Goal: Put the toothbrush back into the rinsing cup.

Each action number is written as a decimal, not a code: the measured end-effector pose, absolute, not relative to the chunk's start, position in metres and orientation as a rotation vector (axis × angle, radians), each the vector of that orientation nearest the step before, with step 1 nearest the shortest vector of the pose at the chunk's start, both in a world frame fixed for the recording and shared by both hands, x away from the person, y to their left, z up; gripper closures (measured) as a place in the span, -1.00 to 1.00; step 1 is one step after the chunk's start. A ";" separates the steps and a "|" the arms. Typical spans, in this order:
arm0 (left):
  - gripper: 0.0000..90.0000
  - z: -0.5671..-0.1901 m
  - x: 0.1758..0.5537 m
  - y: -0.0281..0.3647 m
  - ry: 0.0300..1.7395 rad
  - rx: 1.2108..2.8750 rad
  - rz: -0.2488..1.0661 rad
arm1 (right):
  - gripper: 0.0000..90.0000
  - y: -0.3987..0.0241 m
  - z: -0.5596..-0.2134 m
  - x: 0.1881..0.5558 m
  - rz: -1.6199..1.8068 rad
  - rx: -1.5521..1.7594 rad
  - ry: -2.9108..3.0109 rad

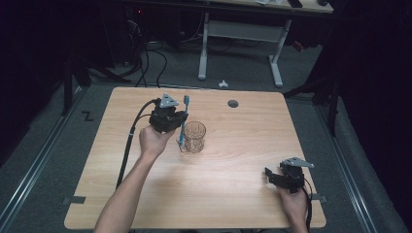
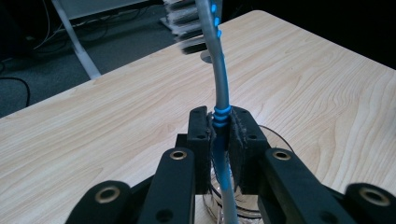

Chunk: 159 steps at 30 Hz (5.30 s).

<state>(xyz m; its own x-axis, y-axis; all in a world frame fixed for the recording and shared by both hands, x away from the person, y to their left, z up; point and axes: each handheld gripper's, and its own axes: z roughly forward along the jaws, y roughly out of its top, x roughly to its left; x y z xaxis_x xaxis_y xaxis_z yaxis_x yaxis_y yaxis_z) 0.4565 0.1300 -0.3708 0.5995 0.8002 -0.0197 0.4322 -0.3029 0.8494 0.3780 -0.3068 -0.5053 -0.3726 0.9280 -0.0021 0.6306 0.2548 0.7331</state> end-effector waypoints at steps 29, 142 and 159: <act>0.77 -0.379 0.444 0.131 0.968 1.958 0.544 | -0.31 -0.307 -0.505 0.378 0.911 1.412 2.096; 0.19 -0.395 0.407 0.161 1.056 1.878 0.623 | -0.30 -0.306 -0.505 0.378 0.902 1.410 2.095; 0.17 -0.397 0.391 0.181 1.096 1.828 0.634 | -0.30 -0.306 -0.505 0.378 0.902 1.409 2.095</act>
<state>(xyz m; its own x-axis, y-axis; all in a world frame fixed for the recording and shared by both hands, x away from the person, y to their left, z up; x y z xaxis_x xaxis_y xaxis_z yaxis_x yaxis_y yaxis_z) 0.3908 0.1813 -0.3969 0.4789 0.8777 -0.0149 0.4253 -0.2171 0.8786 0.3779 -0.3056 -0.5054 -0.3723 0.9280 -0.0123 0.6289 0.2620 0.7320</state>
